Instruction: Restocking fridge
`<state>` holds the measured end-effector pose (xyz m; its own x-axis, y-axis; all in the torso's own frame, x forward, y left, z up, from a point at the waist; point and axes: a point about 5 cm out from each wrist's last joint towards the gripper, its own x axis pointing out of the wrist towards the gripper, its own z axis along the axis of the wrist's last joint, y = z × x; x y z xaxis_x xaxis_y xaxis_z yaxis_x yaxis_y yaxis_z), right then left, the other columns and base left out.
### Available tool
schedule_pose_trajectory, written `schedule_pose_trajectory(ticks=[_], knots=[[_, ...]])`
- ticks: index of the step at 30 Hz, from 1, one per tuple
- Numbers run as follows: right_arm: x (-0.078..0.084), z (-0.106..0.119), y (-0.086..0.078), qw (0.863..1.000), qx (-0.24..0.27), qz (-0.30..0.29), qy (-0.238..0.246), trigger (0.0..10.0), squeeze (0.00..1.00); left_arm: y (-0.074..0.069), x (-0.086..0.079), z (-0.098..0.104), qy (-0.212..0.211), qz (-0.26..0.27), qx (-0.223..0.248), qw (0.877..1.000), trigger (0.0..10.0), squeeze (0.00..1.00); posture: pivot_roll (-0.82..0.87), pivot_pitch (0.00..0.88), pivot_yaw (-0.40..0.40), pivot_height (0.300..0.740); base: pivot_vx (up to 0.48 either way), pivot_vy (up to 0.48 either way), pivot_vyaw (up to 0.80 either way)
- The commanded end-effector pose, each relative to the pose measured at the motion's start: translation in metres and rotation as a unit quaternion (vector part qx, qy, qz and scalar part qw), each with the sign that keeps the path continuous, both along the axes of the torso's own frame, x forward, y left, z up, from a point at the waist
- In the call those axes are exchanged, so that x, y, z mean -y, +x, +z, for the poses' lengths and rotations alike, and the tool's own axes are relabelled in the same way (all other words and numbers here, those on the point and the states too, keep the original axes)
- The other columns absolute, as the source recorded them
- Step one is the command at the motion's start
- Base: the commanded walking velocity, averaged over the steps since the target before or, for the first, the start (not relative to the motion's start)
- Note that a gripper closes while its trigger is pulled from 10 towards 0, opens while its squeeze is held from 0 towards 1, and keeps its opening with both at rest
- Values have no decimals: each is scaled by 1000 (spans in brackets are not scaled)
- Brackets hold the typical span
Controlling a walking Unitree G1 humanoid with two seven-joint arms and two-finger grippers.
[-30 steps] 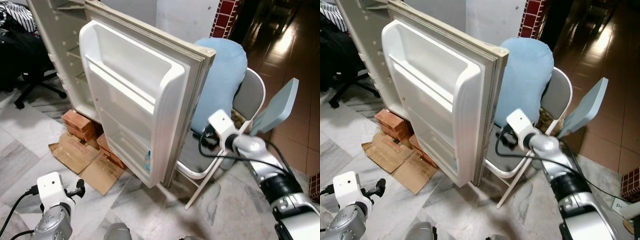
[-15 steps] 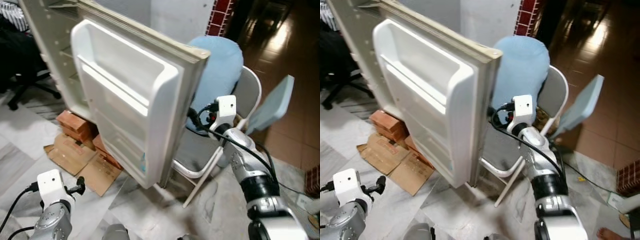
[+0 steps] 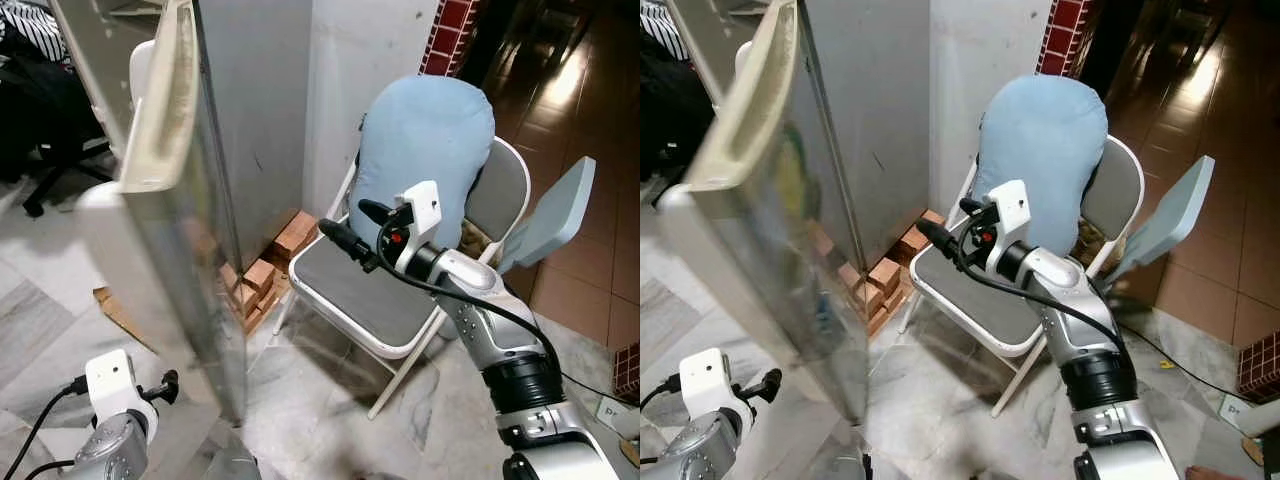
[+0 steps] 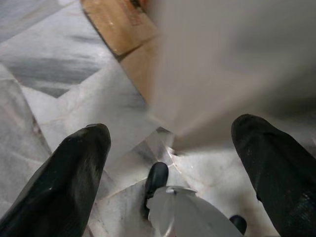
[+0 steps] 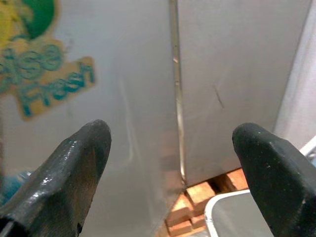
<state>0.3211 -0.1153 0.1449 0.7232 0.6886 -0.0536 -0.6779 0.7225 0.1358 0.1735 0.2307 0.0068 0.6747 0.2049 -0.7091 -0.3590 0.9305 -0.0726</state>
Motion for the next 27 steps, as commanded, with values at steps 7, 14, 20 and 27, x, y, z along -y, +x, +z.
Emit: schedule_pose_trajectory(ticks=[7,14,20,27], knots=[[-7,-2,4,999,27,11,-44,10000,0,-16,7,-8,-3,-79,-42,996,10000,0,110,0,-33,740,0,0,0],[2,-5,9,995,47,-67,-58,10000,0,-4,-18,-5,58,-46,4,997,10000,0,104,0,-35,740,0,0,0],[17,-13,2,989,46,-129,-52,10000,0,40,-66,22,121,36,67,990,10000,0,92,0,-46,740,0,0,0],[21,-15,-9,986,51,-152,-45,10000,0,83,-111,71,195,102,162,962,10000,0,62,0,-39,740,0,0,0]])
